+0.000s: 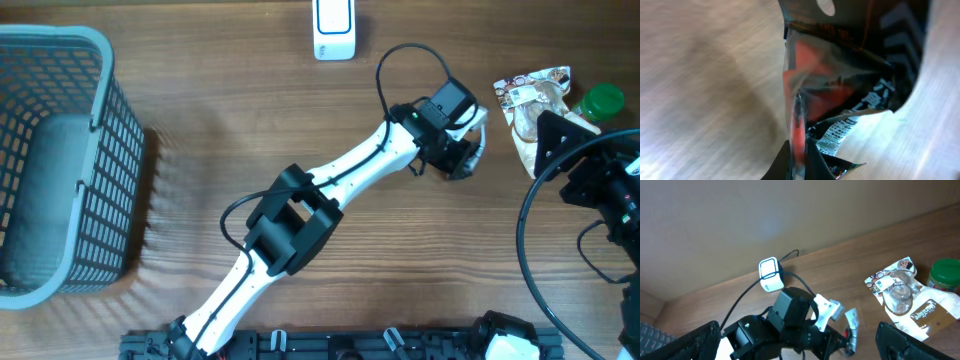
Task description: Scan the item barcode
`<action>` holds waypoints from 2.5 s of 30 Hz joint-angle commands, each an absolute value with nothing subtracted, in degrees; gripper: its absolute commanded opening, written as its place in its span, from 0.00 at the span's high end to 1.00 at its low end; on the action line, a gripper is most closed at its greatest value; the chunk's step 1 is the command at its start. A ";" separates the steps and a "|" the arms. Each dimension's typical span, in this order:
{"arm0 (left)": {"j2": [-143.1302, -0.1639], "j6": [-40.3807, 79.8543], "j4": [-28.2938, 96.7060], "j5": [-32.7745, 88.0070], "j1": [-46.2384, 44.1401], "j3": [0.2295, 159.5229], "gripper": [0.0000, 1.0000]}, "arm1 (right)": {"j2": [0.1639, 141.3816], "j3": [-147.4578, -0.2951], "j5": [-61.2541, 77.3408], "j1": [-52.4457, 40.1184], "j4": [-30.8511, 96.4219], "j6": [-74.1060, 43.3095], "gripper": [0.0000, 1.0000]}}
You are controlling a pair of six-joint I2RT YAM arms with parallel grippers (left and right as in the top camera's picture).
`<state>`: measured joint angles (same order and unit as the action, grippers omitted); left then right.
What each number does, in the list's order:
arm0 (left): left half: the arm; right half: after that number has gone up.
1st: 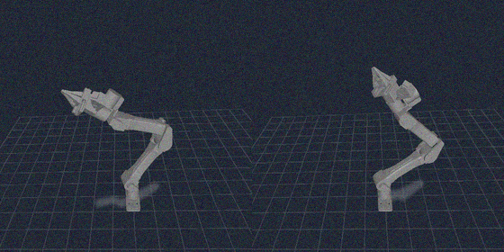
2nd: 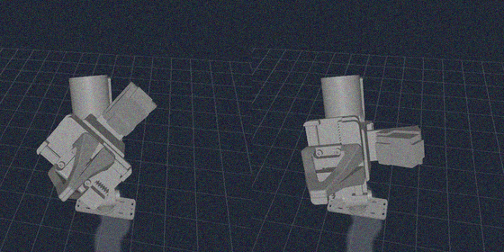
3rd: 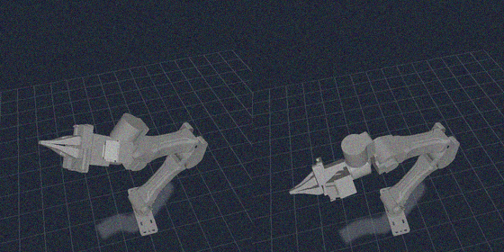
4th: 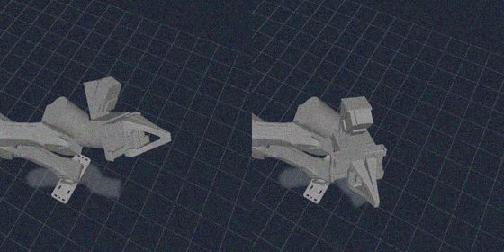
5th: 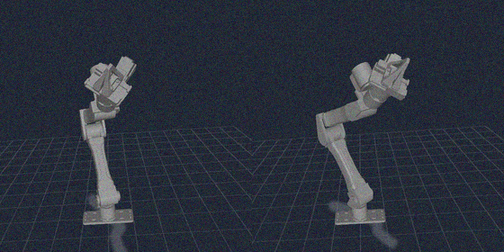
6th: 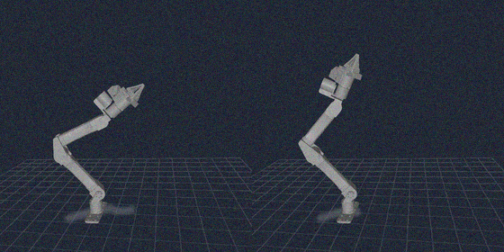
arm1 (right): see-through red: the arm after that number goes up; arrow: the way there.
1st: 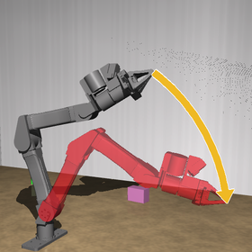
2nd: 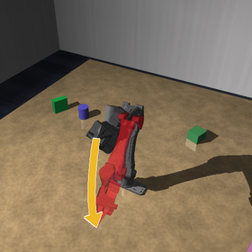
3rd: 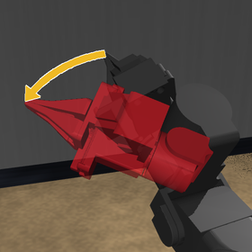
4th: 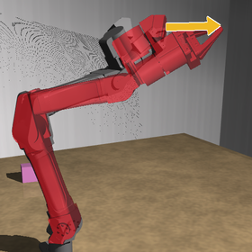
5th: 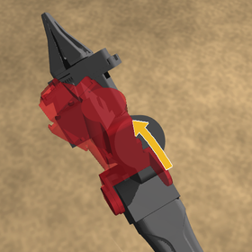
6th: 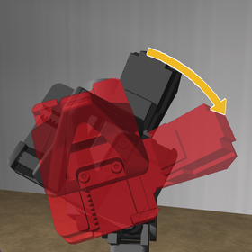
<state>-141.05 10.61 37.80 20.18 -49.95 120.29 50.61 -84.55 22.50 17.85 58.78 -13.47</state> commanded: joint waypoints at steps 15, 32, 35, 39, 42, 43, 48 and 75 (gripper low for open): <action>-119.22 6.17 53.82 -5.91 -34.68 120.77 0.00 | 56.90 -83.18 13.78 18.24 69.47 -33.41 0.00; -105.32 4.64 62.04 -15.84 -23.29 120.77 0.00 | 110.72 -77.17 11.55 0.38 54.02 -67.22 0.12; -105.32 3.57 63.09 -16.16 -23.29 120.77 0.00 | 110.87 -76.18 5.80 -0.43 52.64 -68.07 0.13; -105.32 1.85 63.07 -16.16 -23.29 120.77 0.00 | 111.15 -69.14 5.43 -0.43 43.03 -65.30 0.27; -105.32 1.85 63.13 -16.16 -23.29 120.77 0.00 | 111.18 -65.84 6.44 -0.43 37.58 -65.32 0.48; -105.32 1.85 63.11 -16.16 -23.29 120.77 0.00 | 111.18 -65.28 6.42 -0.43 36.53 -65.23 0.58; -105.32 1.89 63.86 -16.14 -23.29 120.77 0.00 | 111.11 -65.39 11.16 -0.43 35.59 -61.39 0.64; -105.32 1.91 64.20 -16.08 -23.35 120.77 0.00 | 102.61 -70.78 8.51 2.55 37.45 -48.64 0.95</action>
<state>-106.06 2.61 64.14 -15.20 -23.81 120.33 107.22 -67.59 10.63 0.23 35.99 -52.84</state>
